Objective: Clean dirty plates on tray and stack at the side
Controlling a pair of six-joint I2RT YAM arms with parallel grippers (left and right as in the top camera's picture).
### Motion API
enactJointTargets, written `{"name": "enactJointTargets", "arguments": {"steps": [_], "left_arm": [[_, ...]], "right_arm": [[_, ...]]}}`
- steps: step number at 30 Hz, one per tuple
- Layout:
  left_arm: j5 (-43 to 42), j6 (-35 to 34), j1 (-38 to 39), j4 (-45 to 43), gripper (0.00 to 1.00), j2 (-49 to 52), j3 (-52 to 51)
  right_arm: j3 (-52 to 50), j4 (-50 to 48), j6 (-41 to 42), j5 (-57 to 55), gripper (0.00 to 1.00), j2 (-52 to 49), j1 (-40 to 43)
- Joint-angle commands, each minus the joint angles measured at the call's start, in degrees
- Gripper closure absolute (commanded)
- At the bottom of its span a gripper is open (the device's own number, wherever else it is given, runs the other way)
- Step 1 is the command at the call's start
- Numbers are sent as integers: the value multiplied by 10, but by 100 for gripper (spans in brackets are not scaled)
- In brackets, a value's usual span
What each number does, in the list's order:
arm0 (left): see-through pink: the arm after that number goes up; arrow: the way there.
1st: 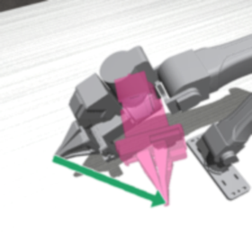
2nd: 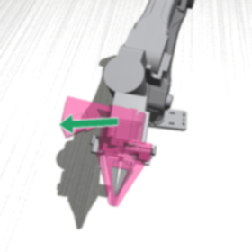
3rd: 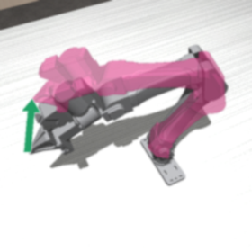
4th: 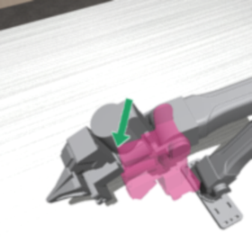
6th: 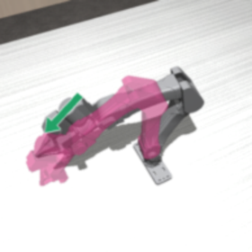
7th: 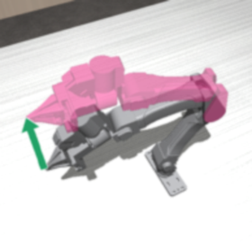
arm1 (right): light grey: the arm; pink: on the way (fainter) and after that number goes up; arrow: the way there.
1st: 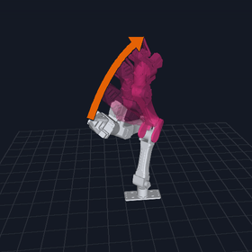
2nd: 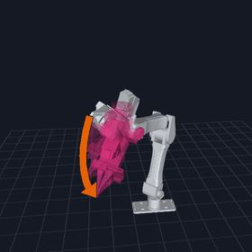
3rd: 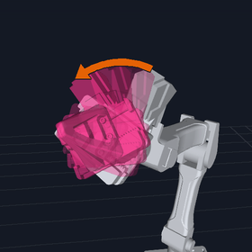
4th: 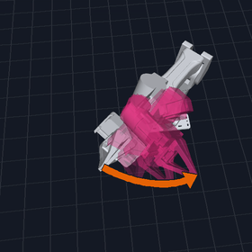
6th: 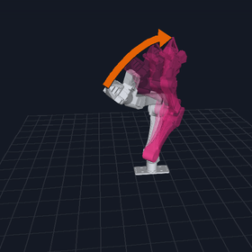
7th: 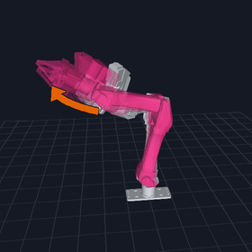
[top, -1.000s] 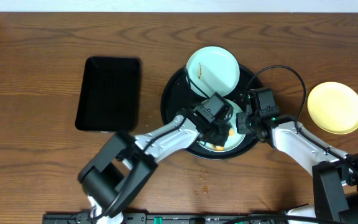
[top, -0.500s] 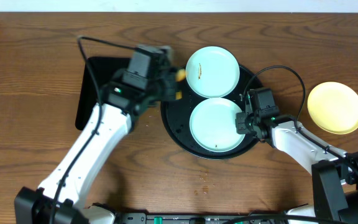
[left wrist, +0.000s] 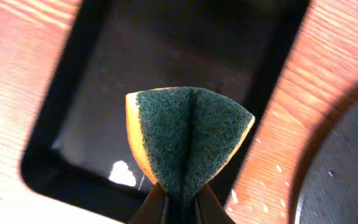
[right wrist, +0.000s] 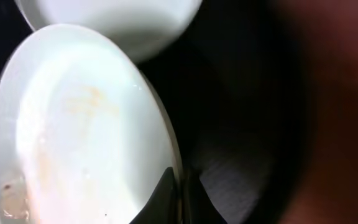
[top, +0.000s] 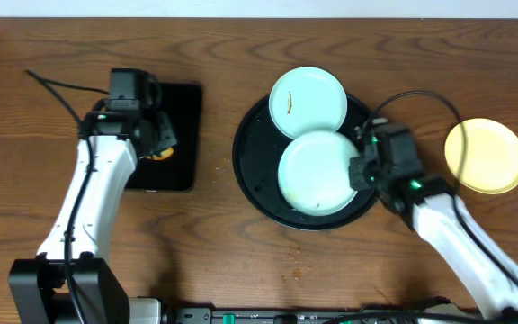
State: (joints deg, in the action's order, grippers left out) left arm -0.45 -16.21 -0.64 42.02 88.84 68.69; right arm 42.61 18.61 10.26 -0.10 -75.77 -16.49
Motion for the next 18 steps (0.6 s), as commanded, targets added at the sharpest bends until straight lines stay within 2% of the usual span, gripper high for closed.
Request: {"name": "enactJointTargets", "arguments": {"steps": [1, 8, 14, 18], "left_arm": [[11, 9, -14, 2, 92, 5, -2], [11, 9, -16, 0, 92, 23, -2], [11, 10, -16, -9, 92, 48, -2], [11, 10, -16, -13, 92, 71, -2]], "right_arm": [[12, -4, -34, -62, 99, 78, -1], [12, -35, -111, -162, 99, 181, -1], [12, -45, -129, -231, 99, 186, -8], [12, -73, -158, -301, 99, 181, -52]]}}
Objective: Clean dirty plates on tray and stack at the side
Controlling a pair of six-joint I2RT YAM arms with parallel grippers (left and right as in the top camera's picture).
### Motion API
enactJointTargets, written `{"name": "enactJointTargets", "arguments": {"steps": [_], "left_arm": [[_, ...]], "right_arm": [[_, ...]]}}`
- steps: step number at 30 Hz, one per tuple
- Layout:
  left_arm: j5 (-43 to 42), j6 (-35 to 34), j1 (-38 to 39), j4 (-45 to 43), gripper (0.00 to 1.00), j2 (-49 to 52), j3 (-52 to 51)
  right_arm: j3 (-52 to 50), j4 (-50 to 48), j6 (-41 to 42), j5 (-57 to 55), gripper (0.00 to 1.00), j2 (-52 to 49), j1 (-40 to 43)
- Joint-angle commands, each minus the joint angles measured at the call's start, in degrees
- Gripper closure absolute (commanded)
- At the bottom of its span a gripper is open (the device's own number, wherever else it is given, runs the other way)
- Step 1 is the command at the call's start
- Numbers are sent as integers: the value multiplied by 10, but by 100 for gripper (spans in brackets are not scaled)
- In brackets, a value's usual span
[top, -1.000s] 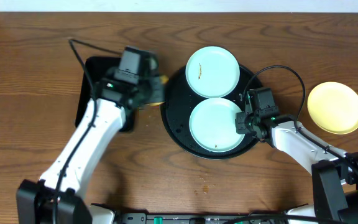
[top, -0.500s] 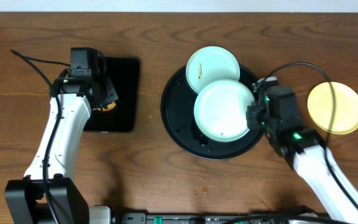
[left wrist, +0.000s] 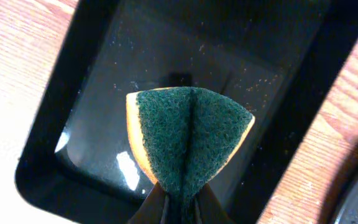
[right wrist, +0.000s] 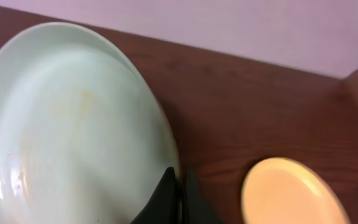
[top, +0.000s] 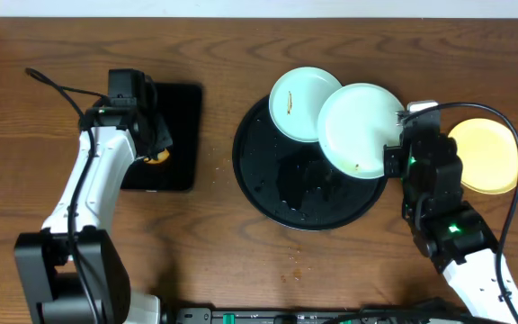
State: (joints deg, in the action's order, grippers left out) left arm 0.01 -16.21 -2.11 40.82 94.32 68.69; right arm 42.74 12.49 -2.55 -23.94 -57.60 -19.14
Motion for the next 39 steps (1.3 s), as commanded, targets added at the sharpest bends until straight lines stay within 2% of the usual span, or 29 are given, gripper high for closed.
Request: {"name": "enactJointTargets", "arguments": {"steps": [1, 11, 16, 19, 23, 28, 31, 34, 39], "left_arm": [[7, 10, -1, -2, 92, 24, -2], [5, 10, -1, -2, 92, 45, -2], [-6, 10, -1, -2, 92, 45, -2], [-21, 12, -1, -2, 92, 45, -2], [-24, 12, -1, 2, 92, 45, -2], [-24, 12, -1, 7, 92, 45, -2], [-24, 12, -1, 7, 92, 45, -2], [-26, 12, -1, 8, 92, 45, -2], [-26, 12, -1, 9, 92, 45, -2]], "right_arm": [[11, -28, -48, -93, 99, -1, -50], [11, -150, -236, -346, 99, -34, -226], [11, -224, -294, -399, 99, -83, -272], [11, -263, -293, -412, 99, -114, -276], [11, -240, -180, -441, 99, -136, -276], [11, -103, -11, -406, 99, -130, -276], [11, -3, 120, -317, 99, -118, -265], [11, 85, 270, -182, 99, -109, -225], [7, 157, 446, 12, 99, -109, -136]]}}
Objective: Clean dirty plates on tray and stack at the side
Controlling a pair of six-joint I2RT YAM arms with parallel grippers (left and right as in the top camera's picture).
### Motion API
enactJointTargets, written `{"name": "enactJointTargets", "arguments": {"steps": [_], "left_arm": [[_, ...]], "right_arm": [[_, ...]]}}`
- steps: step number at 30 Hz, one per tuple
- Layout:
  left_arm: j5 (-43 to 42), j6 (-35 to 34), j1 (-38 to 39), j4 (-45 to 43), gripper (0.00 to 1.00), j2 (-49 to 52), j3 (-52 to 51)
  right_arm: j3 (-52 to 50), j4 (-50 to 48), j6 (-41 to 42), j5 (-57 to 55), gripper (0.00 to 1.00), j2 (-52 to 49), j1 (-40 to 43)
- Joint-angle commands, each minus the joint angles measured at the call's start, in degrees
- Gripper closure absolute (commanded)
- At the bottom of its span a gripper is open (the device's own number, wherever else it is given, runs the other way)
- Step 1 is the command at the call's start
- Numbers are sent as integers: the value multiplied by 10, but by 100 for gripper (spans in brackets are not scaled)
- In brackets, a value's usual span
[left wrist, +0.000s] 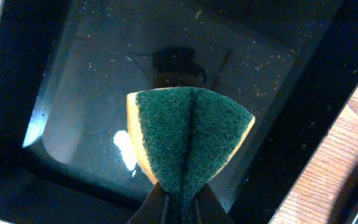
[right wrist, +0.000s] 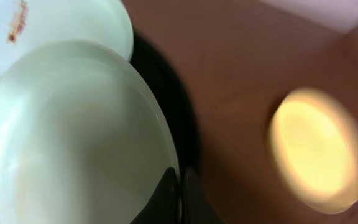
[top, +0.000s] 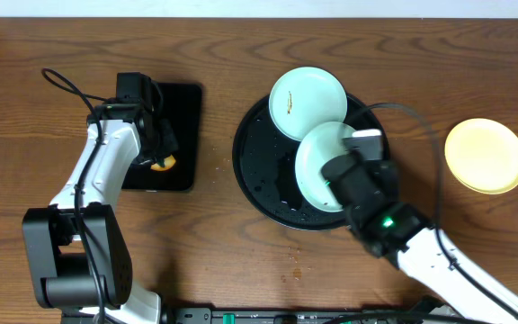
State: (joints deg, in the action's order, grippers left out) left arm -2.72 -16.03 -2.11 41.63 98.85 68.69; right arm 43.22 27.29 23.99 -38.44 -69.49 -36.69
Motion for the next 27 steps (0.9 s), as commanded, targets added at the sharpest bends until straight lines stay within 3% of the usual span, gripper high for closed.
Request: {"name": "enactJointTargets", "arguments": {"steps": [1, 7, 14, 16, 18, 19, 23, 27], "left_arm": [[2, 15, -1, 0, 92, 0, -2], [2, 34, -1, -6, 92, 0, -2], [2, 34, -1, -6, 92, 0, -2], [2, 34, -1, -6, 92, 0, -2], [2, 34, -1, -6, 92, 0, -2], [2, 34, -1, -6, 92, 0, -2], [2, 36, -1, -7, 92, 0, -2], [2, 40, -1, -8, 92, 0, -2]], "right_arm": [[-3, 9, 202, 196, 99, 10, 56], [-51, -20, 372, 256, 99, 9, 90], [-121, -85, 447, 256, 98, 9, 89], [-124, -88, 438, 258, 78, 9, 89], [-124, -101, 368, 270, 54, 9, 89], [-124, -115, 317, 279, 48, 9, 89], [-114, -152, 61, 335, 44, 9, 91], [-87, -119, -94, 334, 40, 9, 119]]}}
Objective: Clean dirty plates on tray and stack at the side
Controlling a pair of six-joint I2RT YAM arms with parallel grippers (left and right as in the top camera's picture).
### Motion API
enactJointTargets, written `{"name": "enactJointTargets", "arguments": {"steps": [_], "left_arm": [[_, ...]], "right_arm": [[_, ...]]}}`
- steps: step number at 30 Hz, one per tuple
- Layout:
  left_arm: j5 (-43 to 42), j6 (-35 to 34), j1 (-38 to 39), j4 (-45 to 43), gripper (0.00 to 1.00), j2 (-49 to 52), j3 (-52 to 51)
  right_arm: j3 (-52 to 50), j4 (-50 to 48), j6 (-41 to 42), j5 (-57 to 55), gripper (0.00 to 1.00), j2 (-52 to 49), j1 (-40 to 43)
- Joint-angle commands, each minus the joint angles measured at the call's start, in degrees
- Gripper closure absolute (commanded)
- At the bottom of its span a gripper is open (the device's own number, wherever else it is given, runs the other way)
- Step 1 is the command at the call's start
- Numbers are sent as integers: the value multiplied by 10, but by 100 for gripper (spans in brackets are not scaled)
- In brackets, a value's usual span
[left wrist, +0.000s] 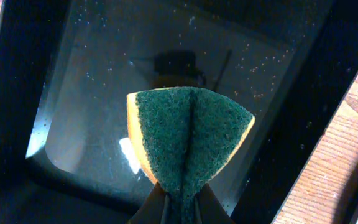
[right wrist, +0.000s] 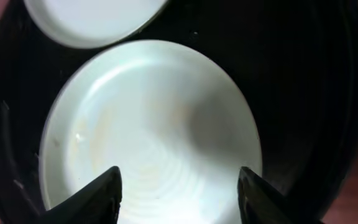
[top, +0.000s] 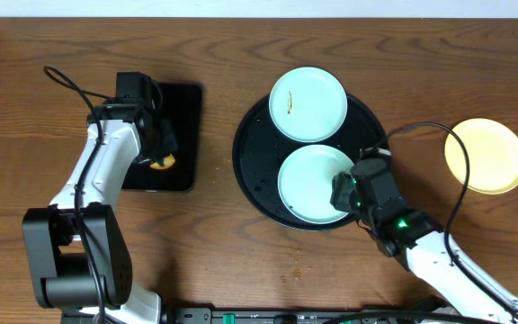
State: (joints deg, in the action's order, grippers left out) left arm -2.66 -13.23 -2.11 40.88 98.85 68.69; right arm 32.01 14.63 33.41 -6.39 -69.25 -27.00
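Two pale green plates lie on the round black tray [top: 250, 162]. The far plate [top: 308, 103] carries an orange smear. The near plate [top: 317, 184] [right wrist: 151, 130] lies flat and shows faint stains. My right gripper [top: 347, 192] [right wrist: 179, 193] hangs open just above the near plate's right side, holding nothing. A green and orange sponge [left wrist: 188, 140] [top: 162, 162] is folded in my left gripper [top: 156, 144] [left wrist: 180, 202], which is shut on it above the black rectangular basin [left wrist: 73, 93] [top: 183, 99].
A yellow plate [top: 486, 155] rests on the wooden table [top: 241, 261] at the right, apart from the tray. A few crumbs [top: 295, 254] lie on the wood in front of the tray. Cables trail from both arms.
My right gripper has let go of the near pale green plate, which now lies flat on the tray, and stands open over it. The left gripper still holds the sponge over the basin.
My right gripper was shut on the near plate's rim on the tray. Then it held the plate raised toward the tray's right edge, then tilted above the tray's middle. Now the plate lies on the tray and the gripper is open. The left gripper held the sponge over the basin throughout.
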Motion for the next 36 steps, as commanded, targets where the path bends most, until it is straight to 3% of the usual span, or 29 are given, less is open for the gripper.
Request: {"name": "enactJointTargets", "arguments": {"steps": [1, 5, 12, 17, 28, 36], "left_arm": [[1, 12, -1, 0, 92, 0, -2], [1, 12, -1, 0, 92, 0, -2], [1, 12, -1, 0, 92, 0, -2], [1, 22, -1, 0, 92, 0, -2], [1, 32, -1, 0, 92, 0, -2], [1, 32, -1, 1, 92, 0, -2]], "right_arm": [[27, 10, -218, 13, 39, 6, 32], [28, 8, -278, 28, 41, -2, 84], [28, -39, -333, 151, 50, -67, 147], [28, -54, -333, 155, 55, -123, 150], [28, -54, -330, 151, 83, -147, 150], [23, -50, -317, 128, 85, -154, 150]]}}
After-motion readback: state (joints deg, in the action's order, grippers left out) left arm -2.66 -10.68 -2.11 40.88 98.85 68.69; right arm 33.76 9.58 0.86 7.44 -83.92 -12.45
